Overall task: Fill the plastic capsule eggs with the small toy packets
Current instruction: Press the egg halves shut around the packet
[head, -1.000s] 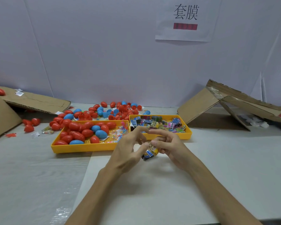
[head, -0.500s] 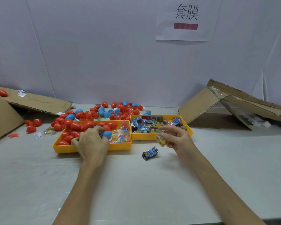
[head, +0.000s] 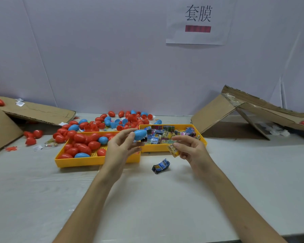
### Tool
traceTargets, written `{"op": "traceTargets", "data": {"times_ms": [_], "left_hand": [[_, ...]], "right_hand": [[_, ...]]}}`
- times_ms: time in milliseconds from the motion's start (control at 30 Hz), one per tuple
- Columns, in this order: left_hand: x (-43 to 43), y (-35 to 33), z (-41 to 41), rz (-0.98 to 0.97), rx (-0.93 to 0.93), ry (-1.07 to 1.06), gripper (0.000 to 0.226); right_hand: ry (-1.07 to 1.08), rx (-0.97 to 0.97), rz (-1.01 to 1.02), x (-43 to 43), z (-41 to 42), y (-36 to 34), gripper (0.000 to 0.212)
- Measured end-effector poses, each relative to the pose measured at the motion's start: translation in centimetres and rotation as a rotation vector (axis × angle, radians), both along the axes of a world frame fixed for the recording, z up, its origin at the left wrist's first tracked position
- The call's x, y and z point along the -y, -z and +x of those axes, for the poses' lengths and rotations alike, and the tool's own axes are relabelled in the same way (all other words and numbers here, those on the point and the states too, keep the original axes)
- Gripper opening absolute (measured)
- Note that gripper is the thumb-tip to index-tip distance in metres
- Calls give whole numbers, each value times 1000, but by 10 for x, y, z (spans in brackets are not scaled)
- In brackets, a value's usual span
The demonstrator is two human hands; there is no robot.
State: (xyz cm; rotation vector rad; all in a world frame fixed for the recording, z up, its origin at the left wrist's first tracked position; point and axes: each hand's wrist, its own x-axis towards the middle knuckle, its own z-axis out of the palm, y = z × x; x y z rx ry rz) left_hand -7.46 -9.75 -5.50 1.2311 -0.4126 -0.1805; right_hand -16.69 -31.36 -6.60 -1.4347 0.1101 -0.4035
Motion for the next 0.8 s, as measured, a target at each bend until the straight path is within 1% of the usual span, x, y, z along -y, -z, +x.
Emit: {"op": "traceTargets", "data": {"times_ms": [100,200,267,333,400,500,567,800], "left_hand": [[4,1,-3,-72,-88,141,22],[8,2,-7,-81,-115,224,25],[9,4,-10,-73,-117,264,33],[11,5,-11,-52,-114,278,35],[13,6,-13,-24,-104,272,32],[15,7,-15,13,-89,258,28],[17,8,-16,24,-88,264,31],[23,10,-20,77,-76,293,41]], "right_hand": [[12,11,3,-1,-1,0,25],[11,14,-19,-3,-2,-2,29],[-10,17,-26,-6,-2,-4,28],[-28,34,-8,-7,-3,-5,27],[-43,62,21,-6,-2,-5,28],[-60,101,51,-4,-1,-3,36],[-65,110,46,-4,-1,-3,38],[-38,108,2,-4,-2,-4,31]]}}
